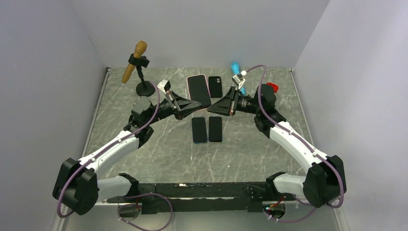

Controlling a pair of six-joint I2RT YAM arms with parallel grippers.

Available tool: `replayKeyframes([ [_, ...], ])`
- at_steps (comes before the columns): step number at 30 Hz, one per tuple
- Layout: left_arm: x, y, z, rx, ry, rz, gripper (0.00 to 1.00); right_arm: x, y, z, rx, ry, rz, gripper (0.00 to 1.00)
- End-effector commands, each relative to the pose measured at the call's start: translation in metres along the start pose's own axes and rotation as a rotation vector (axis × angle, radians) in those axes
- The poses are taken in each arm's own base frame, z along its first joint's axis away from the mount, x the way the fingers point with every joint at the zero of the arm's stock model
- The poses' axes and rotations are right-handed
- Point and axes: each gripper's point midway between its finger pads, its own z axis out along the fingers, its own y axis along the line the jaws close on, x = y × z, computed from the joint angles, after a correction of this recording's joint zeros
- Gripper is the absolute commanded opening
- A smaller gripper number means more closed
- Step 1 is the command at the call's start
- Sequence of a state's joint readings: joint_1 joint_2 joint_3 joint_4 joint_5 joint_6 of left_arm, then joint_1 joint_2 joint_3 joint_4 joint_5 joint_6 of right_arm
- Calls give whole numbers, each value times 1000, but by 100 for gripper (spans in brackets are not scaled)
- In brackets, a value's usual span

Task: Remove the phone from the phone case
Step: Remove the phone case from the phone.

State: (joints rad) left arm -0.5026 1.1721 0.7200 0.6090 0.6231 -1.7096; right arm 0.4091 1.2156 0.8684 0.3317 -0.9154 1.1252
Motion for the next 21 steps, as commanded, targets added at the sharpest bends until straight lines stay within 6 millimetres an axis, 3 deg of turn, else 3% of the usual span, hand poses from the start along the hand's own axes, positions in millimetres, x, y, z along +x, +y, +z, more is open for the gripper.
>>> replayKeyframes([
  [1, 12, -60, -7, 172, 25, 119, 0, -15, 25, 4, -76, -24, -73, 29],
  [6, 15, -62, -9, 175, 35, 118, 0, -19, 24, 10, -111, -23, -49, 25],
  [13, 19, -62, -12, 168, 41, 122, 0, -24, 23, 24, -136, -16, -37, 1],
  [21, 22, -38, -21, 98, 20, 100, 0, -40, 7, 54, -102, -60, 46, 0],
])
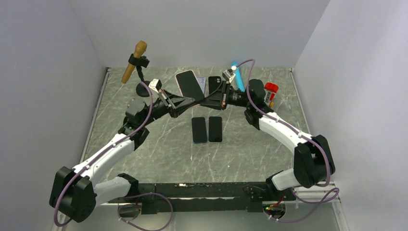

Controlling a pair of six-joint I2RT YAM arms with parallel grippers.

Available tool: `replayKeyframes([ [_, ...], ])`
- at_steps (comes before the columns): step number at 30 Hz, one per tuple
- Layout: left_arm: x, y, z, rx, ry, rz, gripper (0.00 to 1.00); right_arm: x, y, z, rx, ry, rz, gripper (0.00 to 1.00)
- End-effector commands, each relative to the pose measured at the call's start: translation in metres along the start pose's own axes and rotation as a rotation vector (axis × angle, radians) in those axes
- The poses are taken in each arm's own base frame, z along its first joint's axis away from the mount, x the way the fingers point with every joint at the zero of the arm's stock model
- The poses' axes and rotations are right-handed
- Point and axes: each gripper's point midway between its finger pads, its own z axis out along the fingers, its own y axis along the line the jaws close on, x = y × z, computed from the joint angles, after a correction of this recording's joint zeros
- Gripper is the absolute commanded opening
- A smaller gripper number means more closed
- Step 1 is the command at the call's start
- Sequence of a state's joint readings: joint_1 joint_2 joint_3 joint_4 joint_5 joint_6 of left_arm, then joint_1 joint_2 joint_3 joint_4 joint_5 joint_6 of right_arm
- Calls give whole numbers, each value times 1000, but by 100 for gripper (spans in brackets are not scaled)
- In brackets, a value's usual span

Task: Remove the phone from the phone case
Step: Remove the phone case from the phone.

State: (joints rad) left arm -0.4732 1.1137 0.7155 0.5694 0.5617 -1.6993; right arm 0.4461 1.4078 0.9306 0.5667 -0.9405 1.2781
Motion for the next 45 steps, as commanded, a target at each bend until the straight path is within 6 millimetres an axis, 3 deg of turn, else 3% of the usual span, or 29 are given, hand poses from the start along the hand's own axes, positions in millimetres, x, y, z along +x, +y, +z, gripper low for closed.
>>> replayKeyframes([
  [1, 34, -21, -17, 72, 104, 67, 0, -28, 9, 27, -10, -102, -16, 0],
  [5, 36, -10, -24, 51, 87, 46, 0, -38, 1, 45, 27, -135, 16, 0],
  [9, 41, -11, -28, 44, 88, 64, 0, -43, -9, 61, 48, -148, 56, 0],
  [16, 41, -12, -33, 50, 69, 60, 0, -35, -14, 81, 112, -112, 9, 0],
  [23, 28, -28, -34, 60, 14, 73, 0, -3, -37, 66, 206, -68, -89, 0],
  [29, 26, -44, -31, -41, 12, 252, 0, 1, -57, 53, 296, -86, -104, 0],
  [34, 17, -27, -44, -249, -32, 398, 0, -10, -76, 59, 344, -140, -25, 0],
  [38, 2, -16, -68, -421, -117, 512, 0, -26, -115, 57, 489, -250, 69, 0],
  [45, -4, -15, -107, -554, -179, 658, 0, -87, -185, 58, 781, -490, 141, 0],
])
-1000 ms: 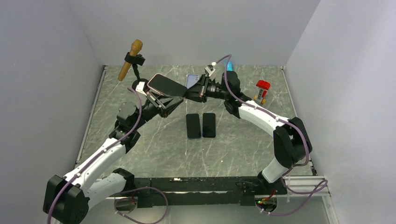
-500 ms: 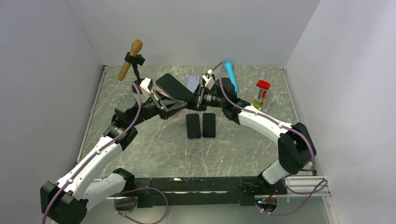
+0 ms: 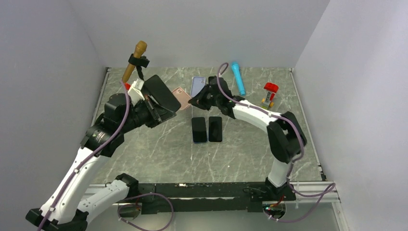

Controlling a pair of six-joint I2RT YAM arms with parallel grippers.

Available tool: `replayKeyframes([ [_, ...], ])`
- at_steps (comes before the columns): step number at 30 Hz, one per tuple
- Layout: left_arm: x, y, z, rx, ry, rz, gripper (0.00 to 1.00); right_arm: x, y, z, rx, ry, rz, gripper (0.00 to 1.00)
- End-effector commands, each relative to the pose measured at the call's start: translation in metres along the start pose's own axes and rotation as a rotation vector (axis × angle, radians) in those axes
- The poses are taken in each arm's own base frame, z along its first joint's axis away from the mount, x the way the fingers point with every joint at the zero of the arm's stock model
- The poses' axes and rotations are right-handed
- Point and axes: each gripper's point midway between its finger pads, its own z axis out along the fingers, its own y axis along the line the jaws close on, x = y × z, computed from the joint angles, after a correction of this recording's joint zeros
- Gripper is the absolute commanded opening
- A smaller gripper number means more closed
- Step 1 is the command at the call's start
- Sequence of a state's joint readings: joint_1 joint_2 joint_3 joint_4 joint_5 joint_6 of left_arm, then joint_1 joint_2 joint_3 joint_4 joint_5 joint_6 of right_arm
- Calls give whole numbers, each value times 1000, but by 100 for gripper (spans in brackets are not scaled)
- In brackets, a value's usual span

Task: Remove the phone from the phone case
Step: Remove the phone case from the phone, then place the phone case at the center of the board.

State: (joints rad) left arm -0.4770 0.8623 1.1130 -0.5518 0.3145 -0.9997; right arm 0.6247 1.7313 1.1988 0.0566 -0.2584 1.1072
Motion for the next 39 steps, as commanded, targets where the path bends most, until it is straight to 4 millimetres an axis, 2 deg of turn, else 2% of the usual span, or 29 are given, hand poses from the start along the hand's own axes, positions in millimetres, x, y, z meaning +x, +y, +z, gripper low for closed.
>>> replayKeyframes([
  [1, -10, 11, -34, -98, -74, 185, 0, -63, -13, 28, 173, -250, 59, 0],
  [3, -8, 17, -44, -130, -71, 229, 0, -77, -18, 44, 201, -300, 69, 0],
  [7, 1, 33, -62, -185, -53, 296, 0, -94, -34, 78, 281, -348, 115, 0],
  [10, 11, 44, -70, -198, -27, 331, 0, -100, -47, 102, 322, -378, 120, 0],
  [14, 26, 56, -74, -201, 17, 359, 0, -107, -60, 124, 362, -427, 109, 0],
  [18, 36, 65, -75, -201, 47, 363, 0, -106, -79, 140, 412, -445, 128, 0],
  [22, 40, 69, -76, -200, 56, 369, 0, -91, -78, 154, 434, -406, 112, 2],
  [25, 39, 70, -75, -206, 55, 373, 0, -75, -74, 164, 428, -378, 97, 12],
  [28, 38, 67, -75, -205, 56, 364, 0, -68, -70, 171, 412, -349, 60, 24],
  [31, 38, 65, -75, -196, 55, 353, 0, -64, -69, 168, 413, -315, 34, 43],
  [34, 42, 68, -72, -195, 69, 329, 0, -63, -56, 153, 384, -285, -42, 67],
  [36, 48, 71, -65, -191, 96, 303, 0, -62, -48, 139, 383, -245, -121, 77],
  [37, 51, 72, -62, -186, 112, 288, 0, -65, -37, 127, 370, -231, -177, 82],
  [39, 58, 76, -53, -176, 148, 256, 0, -63, -31, 102, 359, -176, -280, 88],
])
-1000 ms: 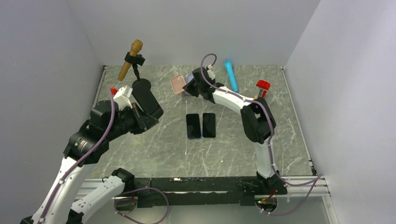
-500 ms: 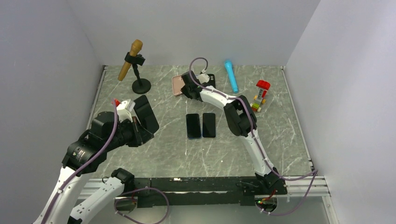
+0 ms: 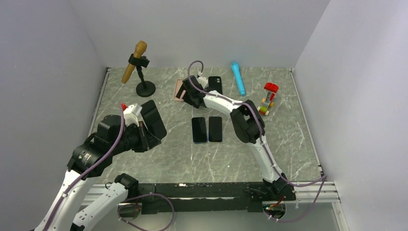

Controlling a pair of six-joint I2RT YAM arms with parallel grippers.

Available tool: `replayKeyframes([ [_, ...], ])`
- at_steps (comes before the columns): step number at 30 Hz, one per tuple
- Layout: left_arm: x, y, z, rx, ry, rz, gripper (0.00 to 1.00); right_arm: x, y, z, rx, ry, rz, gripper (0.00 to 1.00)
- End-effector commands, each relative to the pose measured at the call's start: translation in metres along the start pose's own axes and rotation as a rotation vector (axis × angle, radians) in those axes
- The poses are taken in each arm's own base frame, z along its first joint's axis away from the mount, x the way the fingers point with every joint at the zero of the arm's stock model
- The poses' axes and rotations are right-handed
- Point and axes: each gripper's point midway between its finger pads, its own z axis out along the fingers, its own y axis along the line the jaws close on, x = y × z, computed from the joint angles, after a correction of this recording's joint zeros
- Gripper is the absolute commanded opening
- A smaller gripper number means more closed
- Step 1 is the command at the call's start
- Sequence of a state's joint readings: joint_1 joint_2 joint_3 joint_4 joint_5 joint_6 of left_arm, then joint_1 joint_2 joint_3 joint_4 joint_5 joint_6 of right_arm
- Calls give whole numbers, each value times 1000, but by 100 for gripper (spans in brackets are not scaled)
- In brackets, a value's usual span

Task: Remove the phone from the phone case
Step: Place the phone case at the center of the board, then place the phone at the center of the board.

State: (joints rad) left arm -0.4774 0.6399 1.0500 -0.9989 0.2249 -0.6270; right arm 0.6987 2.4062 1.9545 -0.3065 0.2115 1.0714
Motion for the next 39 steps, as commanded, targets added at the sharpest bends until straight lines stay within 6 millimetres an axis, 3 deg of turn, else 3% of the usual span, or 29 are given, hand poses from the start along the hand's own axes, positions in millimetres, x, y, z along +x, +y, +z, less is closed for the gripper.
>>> replayKeyframes([
  [1, -1, -15, 20, 89, 26, -44, 0, -40, 22, -83, -125, 17, -239, 90],
  [5, 18, -5, 53, 81, 137, -89, 0, -55, 14, -163, -291, 46, -362, 93],
  [9, 32, 6, 90, 74, 239, -107, 0, -64, -15, -237, -426, 100, -409, 94],
  [14, 49, 20, 138, 85, 378, -87, 0, -47, -78, -287, -410, 186, -415, 94],
  [17, 51, 23, 156, 121, 446, -83, 0, -26, -90, -319, -477, 201, -393, 94],
  [19, 50, 27, 166, 127, 460, -75, 0, -10, -94, -335, -542, 222, -352, 94],
  [24, 59, 46, 185, 118, 543, -127, 0, -5, -99, -361, -583, 172, -301, 95],
  [30, 55, 54, 199, 179, 603, -166, 0, -12, -108, -377, -522, 131, -346, 95],
  [39, 60, 73, 206, 151, 716, -173, 0, -8, -110, -393, -555, 98, -296, 95],
])
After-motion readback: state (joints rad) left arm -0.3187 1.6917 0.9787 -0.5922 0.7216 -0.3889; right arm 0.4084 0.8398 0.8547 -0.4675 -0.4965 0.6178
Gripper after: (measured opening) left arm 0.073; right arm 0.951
